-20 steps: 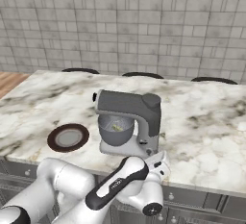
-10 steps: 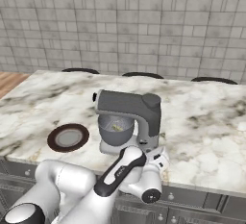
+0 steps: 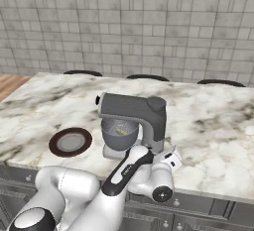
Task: Add butter and sugar cubes to the stand mixer bowl and then turn on the stand mixer to begin making frosting.
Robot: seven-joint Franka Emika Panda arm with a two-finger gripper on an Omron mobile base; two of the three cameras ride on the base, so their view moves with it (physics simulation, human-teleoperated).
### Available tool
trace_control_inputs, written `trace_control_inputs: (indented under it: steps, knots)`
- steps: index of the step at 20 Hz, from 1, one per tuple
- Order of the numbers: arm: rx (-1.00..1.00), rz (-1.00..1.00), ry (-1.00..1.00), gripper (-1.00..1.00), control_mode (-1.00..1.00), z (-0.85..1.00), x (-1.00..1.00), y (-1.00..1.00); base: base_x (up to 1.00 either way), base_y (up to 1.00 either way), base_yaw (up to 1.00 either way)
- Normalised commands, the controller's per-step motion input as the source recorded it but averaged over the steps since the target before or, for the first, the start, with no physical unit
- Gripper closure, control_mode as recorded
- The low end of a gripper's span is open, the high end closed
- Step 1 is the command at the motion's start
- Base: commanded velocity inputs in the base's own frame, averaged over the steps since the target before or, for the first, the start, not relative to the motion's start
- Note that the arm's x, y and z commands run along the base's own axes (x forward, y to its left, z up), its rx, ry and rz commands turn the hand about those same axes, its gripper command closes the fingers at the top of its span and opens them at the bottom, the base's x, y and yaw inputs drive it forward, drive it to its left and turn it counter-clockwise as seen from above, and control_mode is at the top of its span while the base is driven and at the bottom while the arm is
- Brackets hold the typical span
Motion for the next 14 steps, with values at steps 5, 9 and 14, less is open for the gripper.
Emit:
trace_control_inputs:
  steps: [5, 9, 14]
  knots:
    - [0.00, -0.01, 0.02, -1.00, -1.00, -0.20, 0.03, 0.00, 0.00, 0.00, 0.00]
    - [-0.02, -0.06, 0.08, 1.00, -1.00, -0.17, 0.17, 0.20, 0.00, 0.00, 0.00]
    - [-0.01, -0.07, 0.09, 1.00, -1.00, -0.13, 0.24, 0.13, 0.00, 0.00, 0.00]
